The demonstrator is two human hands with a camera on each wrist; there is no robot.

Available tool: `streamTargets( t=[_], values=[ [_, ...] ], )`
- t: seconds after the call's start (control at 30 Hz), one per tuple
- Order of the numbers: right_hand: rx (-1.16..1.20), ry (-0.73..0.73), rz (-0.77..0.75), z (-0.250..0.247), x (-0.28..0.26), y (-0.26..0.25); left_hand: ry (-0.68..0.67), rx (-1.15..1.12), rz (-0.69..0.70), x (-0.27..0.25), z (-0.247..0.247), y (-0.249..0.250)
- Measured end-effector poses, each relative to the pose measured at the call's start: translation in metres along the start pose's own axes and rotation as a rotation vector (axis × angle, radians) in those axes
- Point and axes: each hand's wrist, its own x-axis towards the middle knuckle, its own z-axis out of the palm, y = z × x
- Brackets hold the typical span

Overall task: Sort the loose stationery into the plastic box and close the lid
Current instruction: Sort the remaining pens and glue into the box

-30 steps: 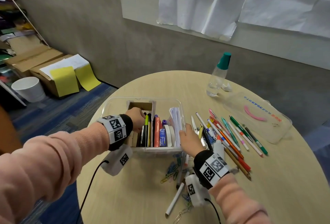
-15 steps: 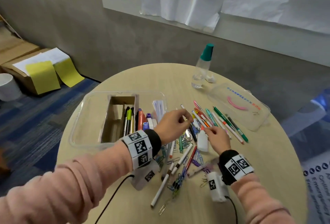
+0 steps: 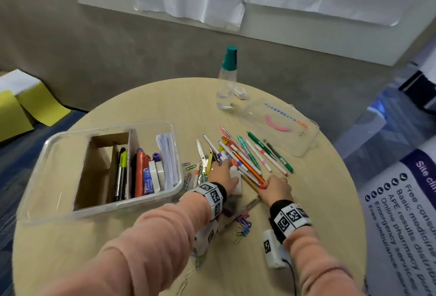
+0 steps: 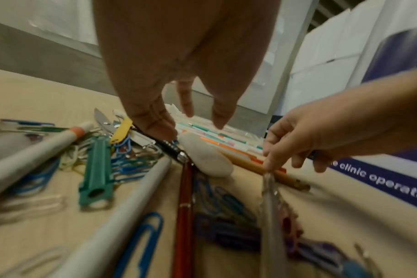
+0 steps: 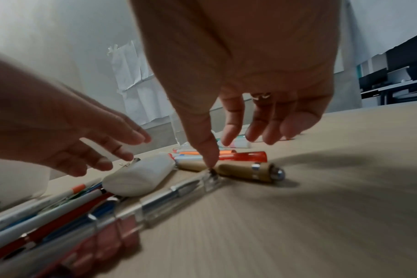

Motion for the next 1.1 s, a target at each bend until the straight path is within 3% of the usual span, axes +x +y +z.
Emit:
streamTargets(
  t=[0.1, 0.2, 0.3, 0.5, 0.63, 0.73, 0.83, 0.93, 1.0, 1.1],
  values=[
    [-0.011, -0.016, -0.033, 0.000, 0.001, 0.009, -0.049, 0.129, 0.119, 0.007, 0.010, -0.003],
    [0.057, 0.003, -0.144, 0.000, 0.001, 0.016, -0.107, 0.270, 0.113, 0.013, 0.012, -0.007],
    [0.040, 0.055, -0.225, 0.002, 0.000, 0.017, -0.102, 0.206, 0.077, 0.015, 0.013, -0.010],
    [-0.113, -0.029, -0.204, 0.005, 0.002, 0.003, -0.072, 0.160, 0.071, 0.014, 0.014, -0.013],
    [-0.097, -0.071, -0.217, 0.004, 0.003, 0.001, 0.059, 0.063, 0.102, 0.010, 0.012, -0.010],
    [0.037, -0.030, -0.197, -0.008, -0.002, 0.006, 0.167, -0.019, 0.176, 0.003, 0.006, -0.005],
    [0.183, 0.022, -0.247, -0.031, -0.012, 0.009, 0.157, 0.114, 0.405, -0.009, 0.000, 0.001],
    [0.525, -0.136, -0.360, -0.062, -0.027, 0.000, 0.180, 0.344, 0.636, -0.025, -0.009, 0.010],
    [0.773, -0.153, -0.409, -0.081, -0.036, -0.010, 0.220, 0.321, 0.678, -0.037, -0.023, 0.016],
    [1.138, -0.132, -0.417, -0.088, -0.043, -0.032, 0.328, 0.130, 0.620, -0.053, -0.051, 0.020]
  ],
)
